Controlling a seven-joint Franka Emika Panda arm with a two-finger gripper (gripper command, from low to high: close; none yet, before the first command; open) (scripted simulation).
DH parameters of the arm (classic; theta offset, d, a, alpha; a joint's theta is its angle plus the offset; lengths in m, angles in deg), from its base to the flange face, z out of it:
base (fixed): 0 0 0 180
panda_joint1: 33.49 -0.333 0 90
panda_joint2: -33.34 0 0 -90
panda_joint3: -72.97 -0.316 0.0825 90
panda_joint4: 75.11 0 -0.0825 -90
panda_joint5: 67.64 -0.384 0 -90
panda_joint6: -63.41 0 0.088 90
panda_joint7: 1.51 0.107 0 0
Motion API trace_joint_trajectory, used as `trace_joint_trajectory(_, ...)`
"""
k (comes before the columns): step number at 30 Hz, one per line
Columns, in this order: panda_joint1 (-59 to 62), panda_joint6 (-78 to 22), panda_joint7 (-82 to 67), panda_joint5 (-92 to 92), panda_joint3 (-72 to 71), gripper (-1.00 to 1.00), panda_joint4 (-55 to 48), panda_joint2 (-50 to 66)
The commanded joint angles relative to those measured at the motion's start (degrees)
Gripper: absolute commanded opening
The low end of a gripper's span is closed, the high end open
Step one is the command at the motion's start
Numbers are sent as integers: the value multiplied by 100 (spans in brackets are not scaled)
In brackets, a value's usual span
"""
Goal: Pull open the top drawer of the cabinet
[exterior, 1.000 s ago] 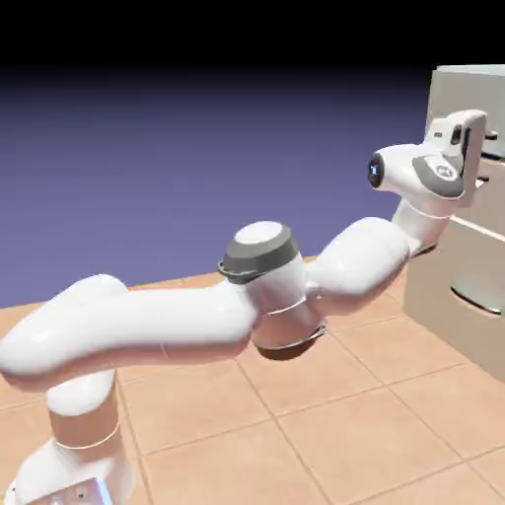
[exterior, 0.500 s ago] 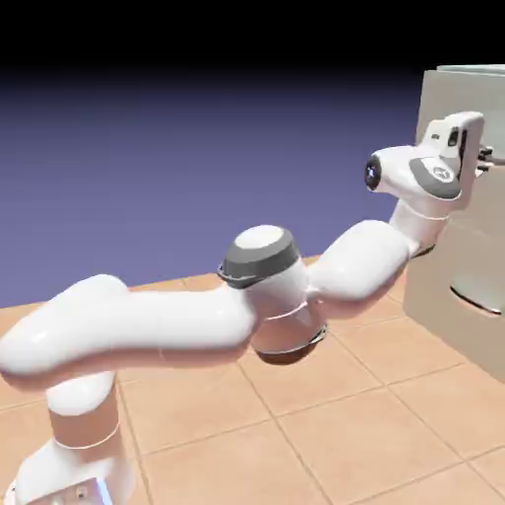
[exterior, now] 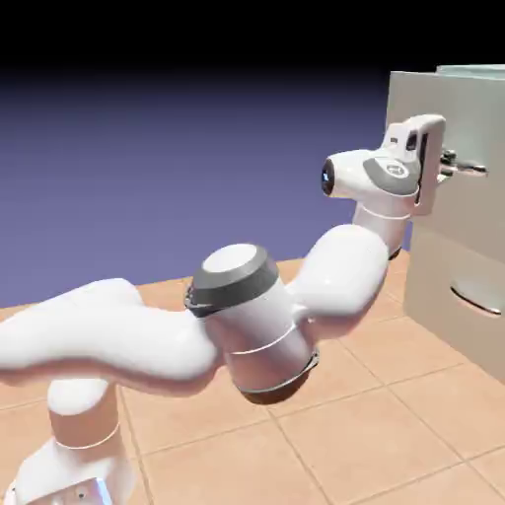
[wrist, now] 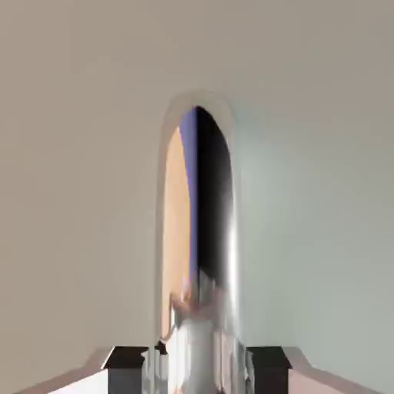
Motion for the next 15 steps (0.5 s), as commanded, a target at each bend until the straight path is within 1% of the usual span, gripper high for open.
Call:
trace_joint_trajectory(1,135,-71,48,28,-49,-100,213,2)
trace_joint_trajectory(11,1590,-737,324,-246,-664,-100,2290,-76)
trace_joint_trajectory(12,1645,-758,330,-261,-691,-100,2363,-83)
trace_joint_trajectory(13,1645,-759,330,-261,-691,100,2363,-83)
trace_joint_trajectory(14,1645,-759,330,-261,-691,100,2363,-83)
trace_joint_trajectory(15,1804,-812,346,-316,-776,100,2570,-109)
